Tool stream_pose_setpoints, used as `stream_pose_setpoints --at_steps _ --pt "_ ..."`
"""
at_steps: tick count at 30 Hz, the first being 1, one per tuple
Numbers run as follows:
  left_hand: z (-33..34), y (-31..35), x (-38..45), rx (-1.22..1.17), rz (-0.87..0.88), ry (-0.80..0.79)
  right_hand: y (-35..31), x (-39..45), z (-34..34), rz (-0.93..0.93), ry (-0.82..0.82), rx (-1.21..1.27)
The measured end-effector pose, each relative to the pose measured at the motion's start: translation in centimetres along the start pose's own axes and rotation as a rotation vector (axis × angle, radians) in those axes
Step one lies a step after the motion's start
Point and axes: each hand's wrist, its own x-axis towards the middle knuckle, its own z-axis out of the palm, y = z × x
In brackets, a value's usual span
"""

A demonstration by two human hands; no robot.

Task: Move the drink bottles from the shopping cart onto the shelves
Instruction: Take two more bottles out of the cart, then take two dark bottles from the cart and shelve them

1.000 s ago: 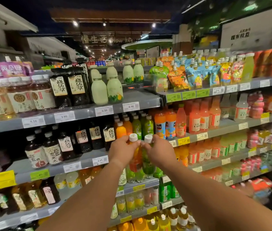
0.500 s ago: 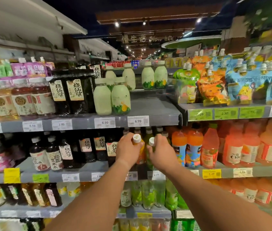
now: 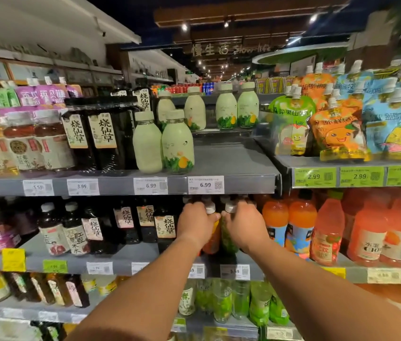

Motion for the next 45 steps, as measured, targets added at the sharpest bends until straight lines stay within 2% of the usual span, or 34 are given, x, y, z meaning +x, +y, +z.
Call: stream_pose_setpoints --at_steps 7,12,21,27,31,35,40,45 --pt "1.0 0.0 0.3 0.121 0.059 0.020 0.6 0.9 1.0 -0.028 -0.082 -0.053" --pt "1.0 0.3 0.7 0.164 0.114 -0.028 0.1 1.1 1.7 -0.067 -0.093 -0.091" --pt "0.8 0.2 1.0 0.165 0.107 -0.080 0.3 1.6 1.8 -0.095 -0.143 -0.217" --pt "0.6 -0.3 -0.4 0.193 0.212 0.043 -0.5 0.4 0.7 -0.180 -0.004 -0.193" --pt "-0.2 -0.5 -1.9 0.137 0.288 0.146 -0.2 -0.9 -0.3 -0.219 0.009 -0.249" --pt "-1.4 -1.6 -3.7 0.081 0.245 0.192 0.0 -2.6 -1.3 -0.268 0.062 -0.274" --pt "-3.5 -4.5 -6.3 0.125 0.092 0.158 -1.8 -6.1 -0.9 -0.295 -0.033 -0.219" --pt "-7.7 -9.9 -10.1 0.178 -0.016 0.180 -7.5 -9.5 2.1 -0.357 -0.104 -0.184"
